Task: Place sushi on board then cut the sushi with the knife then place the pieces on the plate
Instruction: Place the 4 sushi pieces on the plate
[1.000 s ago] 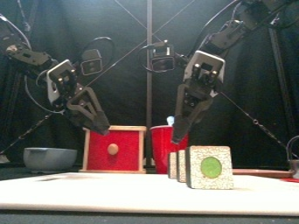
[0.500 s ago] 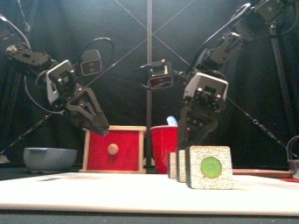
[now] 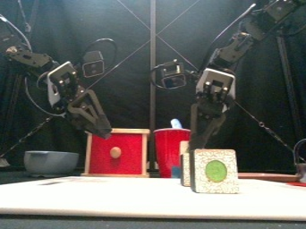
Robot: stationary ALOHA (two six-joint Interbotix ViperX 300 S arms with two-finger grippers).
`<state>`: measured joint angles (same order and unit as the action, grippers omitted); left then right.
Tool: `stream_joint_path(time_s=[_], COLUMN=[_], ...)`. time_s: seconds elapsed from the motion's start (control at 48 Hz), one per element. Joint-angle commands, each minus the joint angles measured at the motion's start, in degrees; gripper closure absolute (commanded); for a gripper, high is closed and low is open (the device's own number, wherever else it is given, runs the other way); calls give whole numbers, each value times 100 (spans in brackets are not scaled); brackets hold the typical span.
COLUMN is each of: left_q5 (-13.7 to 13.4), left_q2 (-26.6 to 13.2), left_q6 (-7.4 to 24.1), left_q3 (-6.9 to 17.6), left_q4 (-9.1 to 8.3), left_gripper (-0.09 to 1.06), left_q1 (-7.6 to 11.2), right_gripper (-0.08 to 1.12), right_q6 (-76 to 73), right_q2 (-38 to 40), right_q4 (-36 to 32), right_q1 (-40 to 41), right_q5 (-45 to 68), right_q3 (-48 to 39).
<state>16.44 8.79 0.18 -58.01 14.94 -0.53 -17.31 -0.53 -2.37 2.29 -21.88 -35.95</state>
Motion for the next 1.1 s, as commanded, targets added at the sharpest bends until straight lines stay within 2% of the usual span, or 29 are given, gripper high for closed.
stream_joint_path(time_s=[0.021,0.25,0.438,0.646,0.938,1.104], left_q5=[26,26,26,26,26,26], left_q2=[44,44,44,35,35,35], left_q6=[9,9,0,-9,-18,-9], left_q3=[53,53,70,62,62,53], left_q4=[-9,-9,0,0,0,0], left_gripper=[26,26,26,26,26,26], left_q1=[-18,-70,-88,-88,-88,-88], right_gripper=[45,45,45,45,43,33], right_q6=[-9,0,0,9,0,9], right_q2=[817,1723,1925,1503,888,765], right_q4=[70,114,44,26,-18,-26], right_q1=[475,1450,2083,2689,2795,2795], right_q5=[-158,-677,-703,-554,-70,-70], right_q3=[-316,-958,-1160,-1397,-1345,-1354])
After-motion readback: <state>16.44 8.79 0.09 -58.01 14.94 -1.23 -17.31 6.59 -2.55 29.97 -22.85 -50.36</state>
